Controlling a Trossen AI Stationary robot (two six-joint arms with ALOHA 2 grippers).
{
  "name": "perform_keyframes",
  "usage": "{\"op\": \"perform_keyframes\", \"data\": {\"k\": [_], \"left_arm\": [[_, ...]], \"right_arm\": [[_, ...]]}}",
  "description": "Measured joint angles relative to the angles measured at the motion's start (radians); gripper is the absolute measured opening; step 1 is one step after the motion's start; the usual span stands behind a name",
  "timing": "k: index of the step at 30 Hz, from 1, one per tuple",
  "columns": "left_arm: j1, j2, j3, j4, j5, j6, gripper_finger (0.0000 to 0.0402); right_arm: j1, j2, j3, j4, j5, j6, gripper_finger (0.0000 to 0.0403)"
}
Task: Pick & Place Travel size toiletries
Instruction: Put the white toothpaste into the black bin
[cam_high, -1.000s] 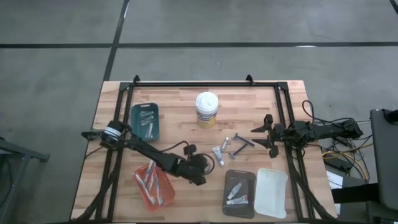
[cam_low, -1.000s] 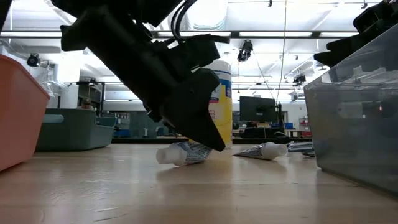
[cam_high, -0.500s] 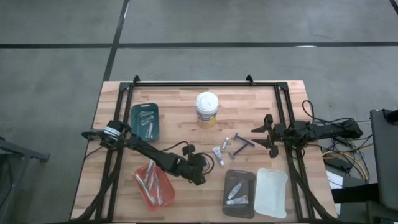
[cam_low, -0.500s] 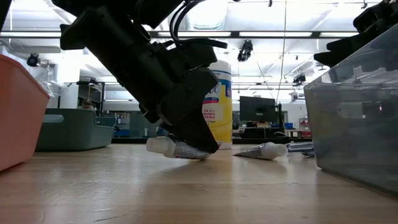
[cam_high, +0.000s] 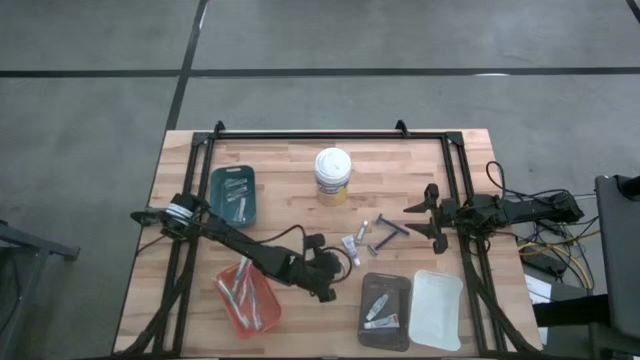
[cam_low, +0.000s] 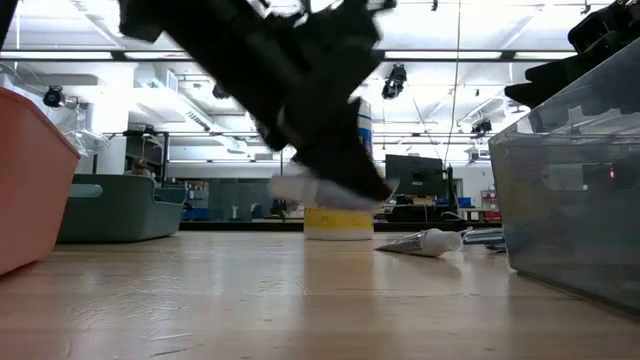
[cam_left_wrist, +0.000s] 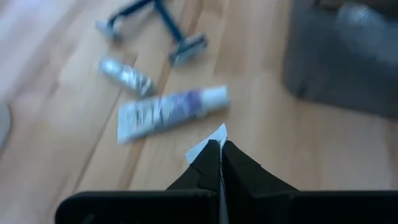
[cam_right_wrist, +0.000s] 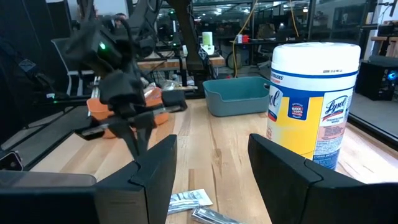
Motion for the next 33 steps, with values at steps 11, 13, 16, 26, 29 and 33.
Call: {"op": "perform_keyframes", "data": {"k": [11,13,16,26,29,33], "left_arm": [[0.012,-0.001,0.149,-0.004,0.0,0.261,0.0006],[0.015,-0.001,0.171,-0.004,-0.001,0.29,0.0005],[0.019,-0.001,0.202,-0.004,-0.001,0.325,0.0008],[0.042,-0.001,0.247,0.062,0.004,0.359,0.0008],[0.049,-0.001,0.239,0.12,0.04,0.359,0.0008],[0.056,0.004,0.238,0.204,0.11,0.373,0.0005]], "right_arm": [[0.0,0.0,0.0,0.0,0.0,0.0,0.0196],[0.0,0.0,0.0,0.0,0.0,0.0,0.0196],[0.0,0.0,0.0,0.0,0.0,0.0,0.0196],[0.0,0.0,0.0,0.0,0.0,0.0,0.0196],[0.0,0.0,0.0,0.0,0.0,0.0,0.0196],[0.0,0.0,0.0,0.0,0.0,0.0,0.0196]]}}
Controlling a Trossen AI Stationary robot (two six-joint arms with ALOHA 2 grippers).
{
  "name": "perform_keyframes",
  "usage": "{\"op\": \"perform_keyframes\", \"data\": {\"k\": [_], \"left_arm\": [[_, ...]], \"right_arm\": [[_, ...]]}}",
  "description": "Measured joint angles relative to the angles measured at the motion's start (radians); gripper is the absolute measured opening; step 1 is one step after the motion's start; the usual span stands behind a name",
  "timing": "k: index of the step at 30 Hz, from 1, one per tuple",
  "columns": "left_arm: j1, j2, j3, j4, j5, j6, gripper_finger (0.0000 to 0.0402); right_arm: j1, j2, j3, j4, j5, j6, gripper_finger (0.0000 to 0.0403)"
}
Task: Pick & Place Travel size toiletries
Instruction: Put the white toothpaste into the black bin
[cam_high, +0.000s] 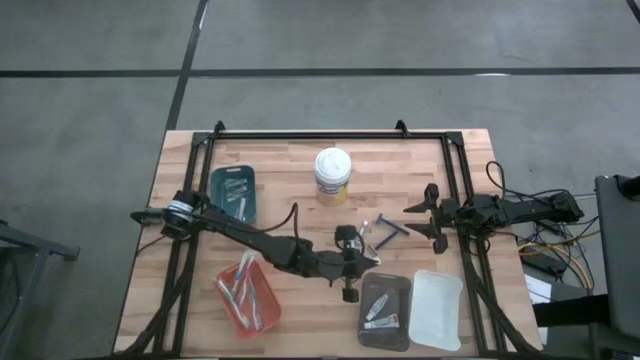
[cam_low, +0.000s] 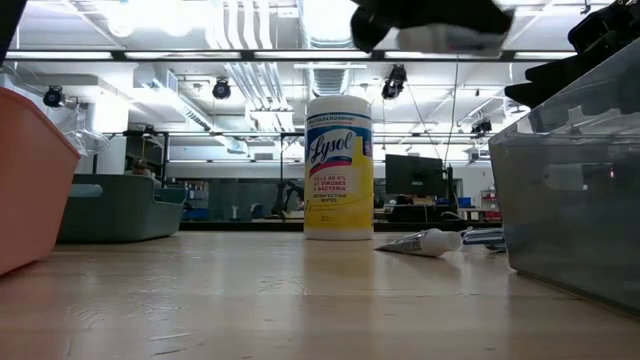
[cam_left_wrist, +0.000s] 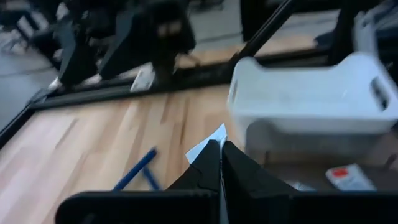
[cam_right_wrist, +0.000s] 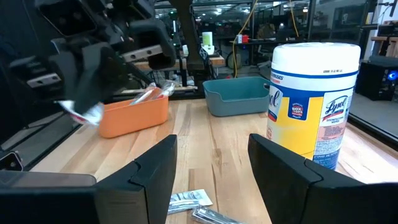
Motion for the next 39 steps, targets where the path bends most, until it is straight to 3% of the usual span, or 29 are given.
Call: {"op": "perform_keyframes", "data": {"k": [9,15,24,39], "left_arm": [[0.002,0.066,0.001,0.25,0.205,0.037,0.0007],[-0.007,0.154,0.028,0.374,0.28,0.008,0.001],[-0.001,0.334,0.141,0.441,0.282,-0.008,0.0017],[-0.001,0.357,0.182,0.36,0.281,0.062,0.0074]], "right_arm": [[0.0,0.0,0.0,0.0,0.0,0.0,0.0196],[0.0,0.001,0.0,0.0,0.0,0.0,0.0196],[0.0,0.0,0.0,0.0,0.0,0.0,0.0196],[0.0,0.0,0.0,0.0,0.0,0.0,0.0196]]}}
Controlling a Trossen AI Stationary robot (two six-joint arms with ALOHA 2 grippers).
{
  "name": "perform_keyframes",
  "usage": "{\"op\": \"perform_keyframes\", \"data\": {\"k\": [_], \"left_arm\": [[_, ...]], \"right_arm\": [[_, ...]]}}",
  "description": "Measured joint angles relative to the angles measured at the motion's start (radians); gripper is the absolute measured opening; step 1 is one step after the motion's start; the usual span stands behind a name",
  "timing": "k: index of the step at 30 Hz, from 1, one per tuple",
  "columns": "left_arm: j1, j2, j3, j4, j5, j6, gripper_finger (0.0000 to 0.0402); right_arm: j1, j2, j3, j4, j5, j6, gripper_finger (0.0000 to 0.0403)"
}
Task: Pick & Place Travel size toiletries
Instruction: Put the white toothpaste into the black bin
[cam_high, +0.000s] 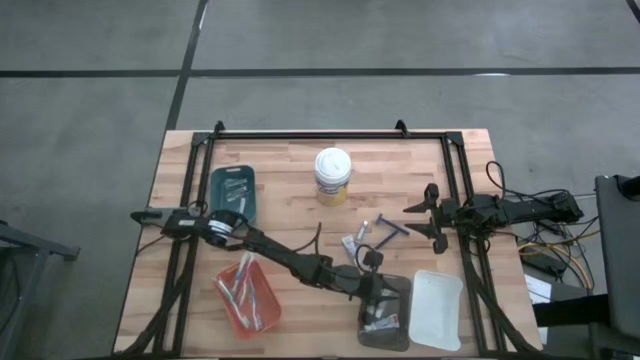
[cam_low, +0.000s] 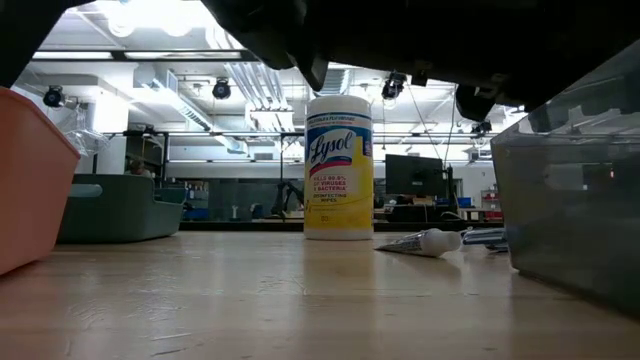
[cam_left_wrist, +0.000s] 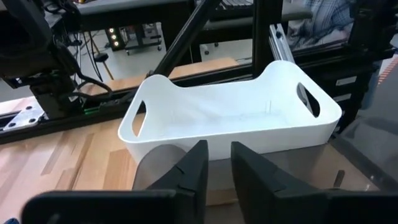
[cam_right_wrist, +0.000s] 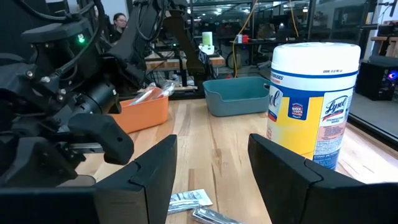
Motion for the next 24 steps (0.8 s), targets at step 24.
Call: {"op": "perform_keyframes", "data": {"k": [24], "left_arm": [[0.0,-0.176,-0.003,-0.414,-0.118,0.038,0.0122]], "right_arm": [[0.0,0.0,0.0,0.0,0.0,0.0,0.0196]]}}
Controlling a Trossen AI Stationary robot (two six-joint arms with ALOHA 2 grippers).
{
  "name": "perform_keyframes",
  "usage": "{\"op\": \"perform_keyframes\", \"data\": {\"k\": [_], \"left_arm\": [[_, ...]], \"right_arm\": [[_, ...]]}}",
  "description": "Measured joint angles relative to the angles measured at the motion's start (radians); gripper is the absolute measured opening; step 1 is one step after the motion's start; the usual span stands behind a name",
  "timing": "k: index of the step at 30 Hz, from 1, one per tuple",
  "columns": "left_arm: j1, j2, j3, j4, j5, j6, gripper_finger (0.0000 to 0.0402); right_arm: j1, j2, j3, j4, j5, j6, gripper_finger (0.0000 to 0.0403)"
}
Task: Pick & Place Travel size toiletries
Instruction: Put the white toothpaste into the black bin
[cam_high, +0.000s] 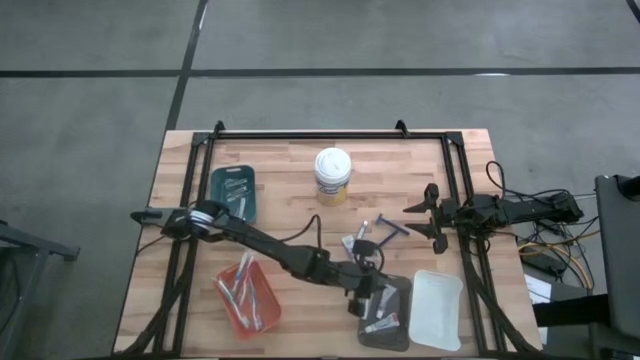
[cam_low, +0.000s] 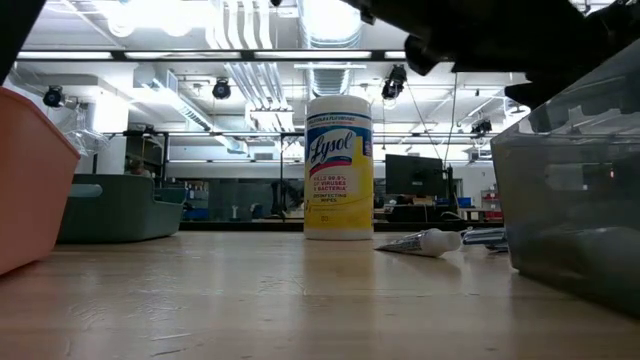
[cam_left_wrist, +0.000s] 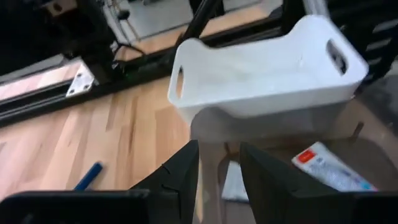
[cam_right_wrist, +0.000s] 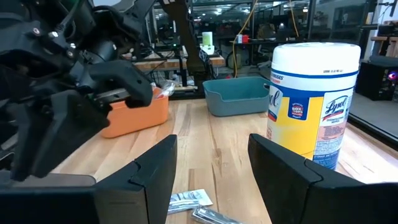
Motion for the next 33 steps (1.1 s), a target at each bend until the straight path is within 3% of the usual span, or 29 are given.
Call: {"op": "perform_keyframes", "data": {"k": [9,18,23,33], "left_arm": [[0.0,-0.107,-0.116,-0.042,-0.07,-0.021,0.0122],[0.004,-0.283,-0.475,0.264,-0.086,-0.075,0.0122],[0.013,-0.316,-0.646,0.479,-0.086,-0.127,0.0122],[0.039,-0.316,-0.733,0.527,-0.086,-0.152,0.0122]], "right_arm": [[0.0,0.001,0.0,0.0,0.0,0.0,0.0196],[0.0,0.0,0.0,0.0,0.0,0.0,0.0196],[0.0,0.0,0.0,0.0,0.0,0.0,0.0196],[0.0,0.0,0.0,0.0,0.0,0.0,0.0196]]}}
